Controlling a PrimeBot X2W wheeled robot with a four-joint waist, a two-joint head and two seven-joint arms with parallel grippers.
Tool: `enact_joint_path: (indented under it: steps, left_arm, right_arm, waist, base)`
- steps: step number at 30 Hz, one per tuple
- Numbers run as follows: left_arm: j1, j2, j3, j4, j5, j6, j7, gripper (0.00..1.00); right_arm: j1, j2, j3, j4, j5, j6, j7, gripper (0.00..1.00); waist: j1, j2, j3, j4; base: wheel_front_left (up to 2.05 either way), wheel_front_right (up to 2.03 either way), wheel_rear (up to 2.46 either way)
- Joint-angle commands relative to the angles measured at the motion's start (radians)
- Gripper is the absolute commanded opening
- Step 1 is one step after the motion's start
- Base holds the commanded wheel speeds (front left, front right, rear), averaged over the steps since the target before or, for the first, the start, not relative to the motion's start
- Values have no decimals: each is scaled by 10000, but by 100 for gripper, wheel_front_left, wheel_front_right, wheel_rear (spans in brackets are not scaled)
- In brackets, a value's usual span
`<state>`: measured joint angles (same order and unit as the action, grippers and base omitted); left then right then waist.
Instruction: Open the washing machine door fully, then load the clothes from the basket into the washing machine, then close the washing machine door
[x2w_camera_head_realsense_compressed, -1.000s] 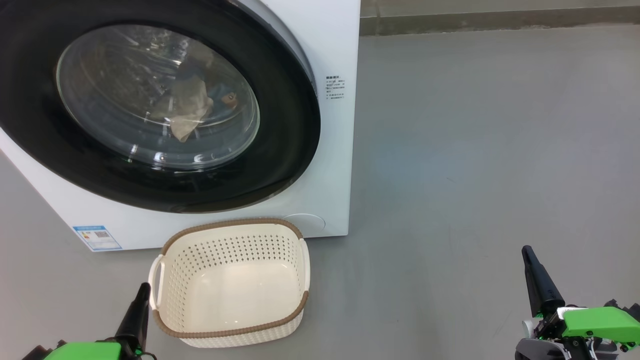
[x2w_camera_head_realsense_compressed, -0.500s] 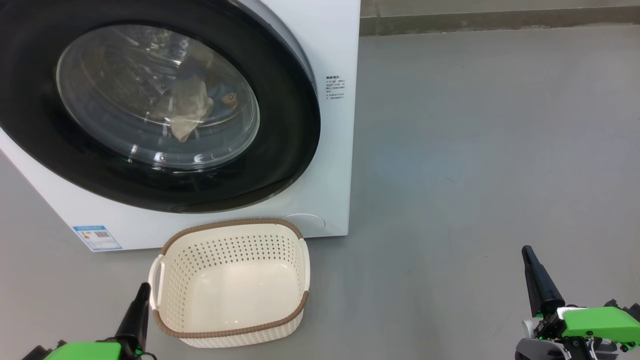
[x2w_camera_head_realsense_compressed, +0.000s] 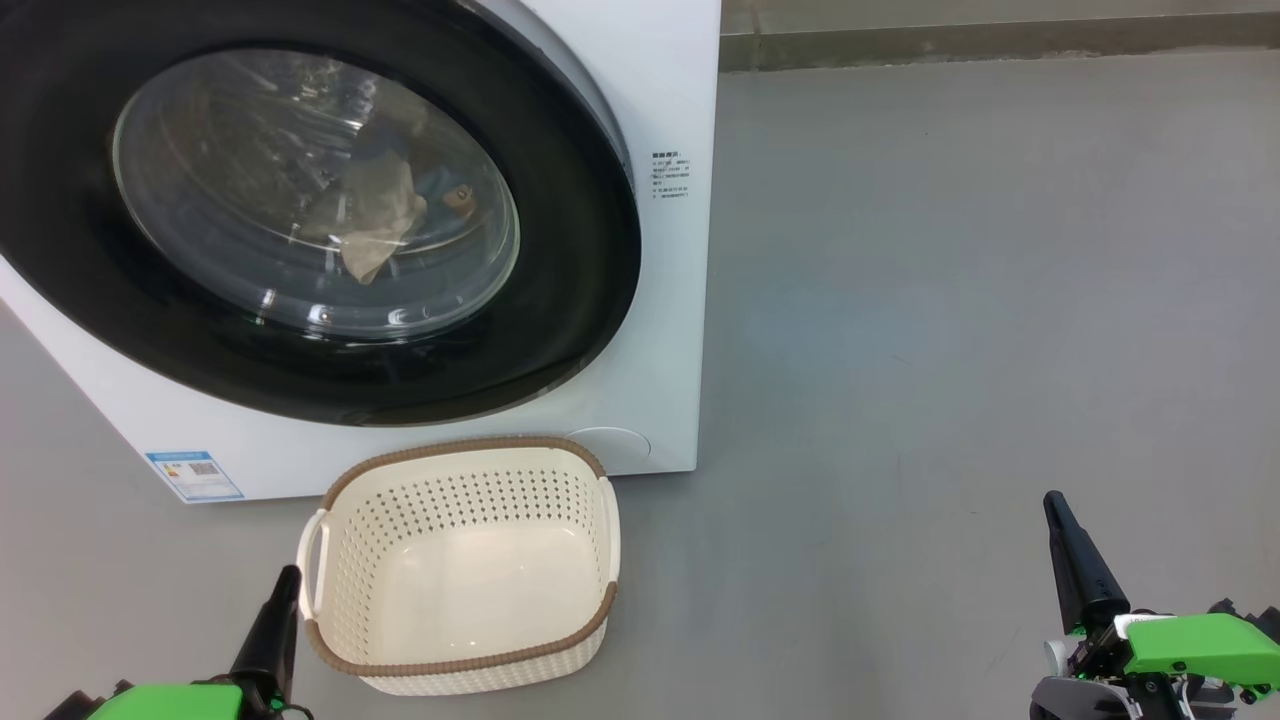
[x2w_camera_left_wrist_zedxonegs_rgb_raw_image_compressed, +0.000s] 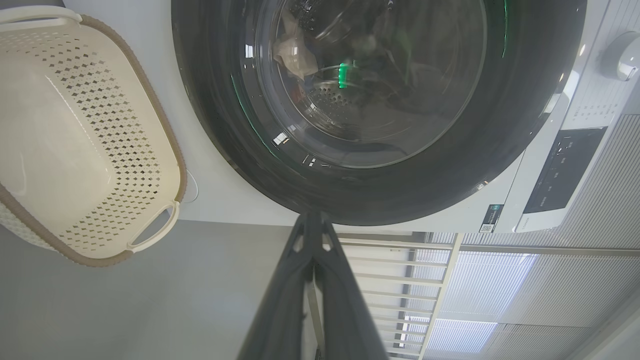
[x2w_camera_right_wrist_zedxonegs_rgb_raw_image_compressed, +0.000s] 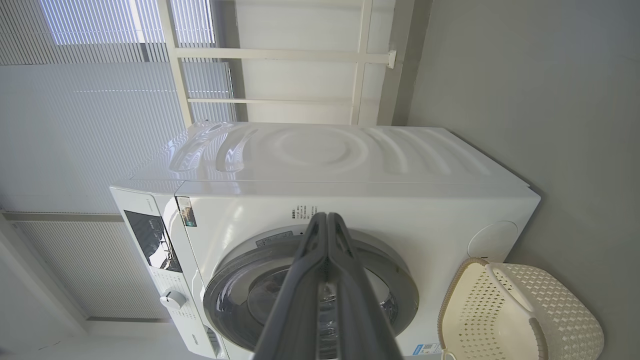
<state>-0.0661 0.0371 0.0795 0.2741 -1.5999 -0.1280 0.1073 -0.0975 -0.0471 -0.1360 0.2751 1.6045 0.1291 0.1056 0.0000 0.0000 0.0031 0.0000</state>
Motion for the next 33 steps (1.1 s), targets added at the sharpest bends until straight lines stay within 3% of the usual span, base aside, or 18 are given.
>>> enact_joint_path:
  steps: [1, 33]
  left_arm:
    - [-418, 131, 341, -293, -89, -27, 58, 0]
    - [-418, 131, 341, -293, -90, -27, 58, 0]
  right_arm:
    - [-104, -31, 225, -303, 43, 16, 75, 0]
    - [-104, -31, 225, -303, 44, 16, 75, 0]
  waist:
    - [0, 0, 0, 0]
    - [0, 0, 0, 0]
  base:
    - [0, 0, 0]
    - [0, 0, 0]
